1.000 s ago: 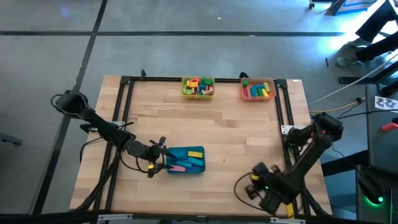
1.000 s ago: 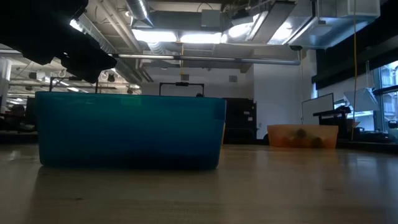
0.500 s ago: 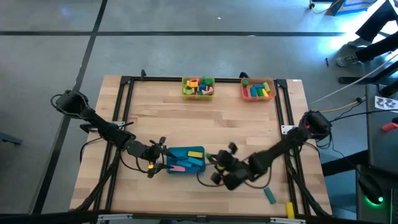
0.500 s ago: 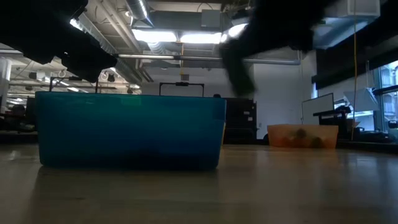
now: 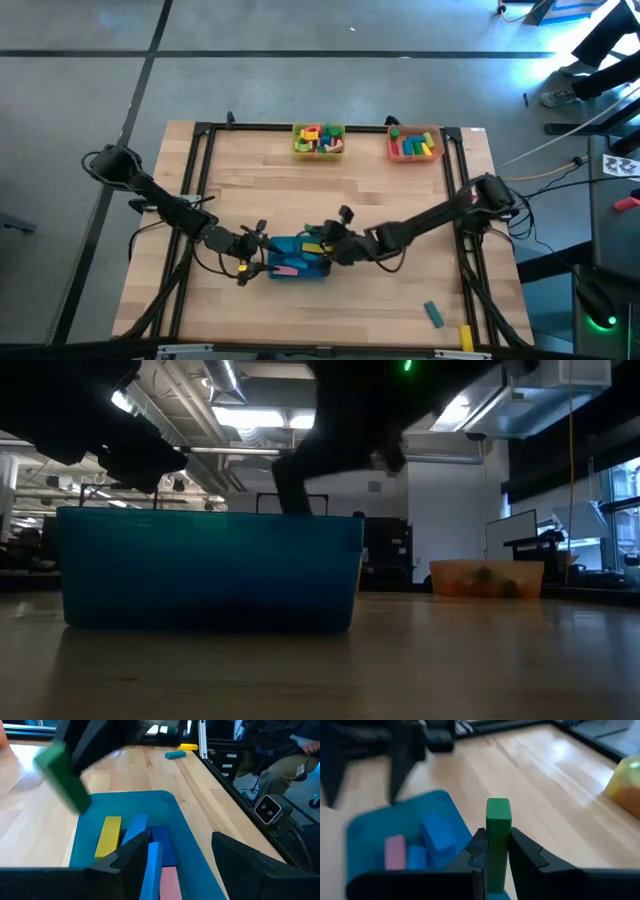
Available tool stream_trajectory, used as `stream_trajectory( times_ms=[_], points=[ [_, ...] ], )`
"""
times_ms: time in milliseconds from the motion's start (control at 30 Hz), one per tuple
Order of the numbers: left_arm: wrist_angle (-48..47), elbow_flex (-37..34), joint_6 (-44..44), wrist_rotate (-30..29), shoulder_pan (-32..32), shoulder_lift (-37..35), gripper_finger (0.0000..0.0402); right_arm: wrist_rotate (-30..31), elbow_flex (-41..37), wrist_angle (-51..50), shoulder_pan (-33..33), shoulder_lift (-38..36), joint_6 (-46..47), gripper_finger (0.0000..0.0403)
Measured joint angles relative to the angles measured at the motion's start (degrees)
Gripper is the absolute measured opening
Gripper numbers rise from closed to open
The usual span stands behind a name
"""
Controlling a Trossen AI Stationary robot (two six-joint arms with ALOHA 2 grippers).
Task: Sort blocks by size
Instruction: Put the green rectangular block into the blue bin, then put the blue rectangular block into the blue bin
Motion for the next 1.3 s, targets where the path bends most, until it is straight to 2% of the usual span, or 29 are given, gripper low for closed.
stream_trajectory(
  times_ms=[200, 633, 800, 1100, 1300],
  points=[
    [0.0, 0.0, 0.6, 0.0, 0.0, 0.0, 0.0202, -2.5, 0.0, 1.3, -1.6, 1.5, 0.2, 0.0076],
    [0.0, 0.0, 0.5, 0.0, 0.0, 0.0, 0.0202, -4.7, 0.0, 0.9, -1.5, 1.4, 0.1, 0.0197],
    [0.1, 0.0, 0.3, 0.0, 0.0, 0.0, 0.0202, -8.0, 0.0, -0.8, -1.4, -1.1, 0.4, 0.0232],
    [0.0, 0.0, 0.2, 0.0, 0.0, 0.0, 0.0202, -8.5, 0.1, -14.2, 3.0, -8.1, 6.8, 0.0231],
    [0.0, 0.0, 0.2, 0.0, 0.0, 0.0, 0.0202, -8.7, 0.1, -27.6, 7.7, -10.6, 18.9, 0.0225]
  ],
)
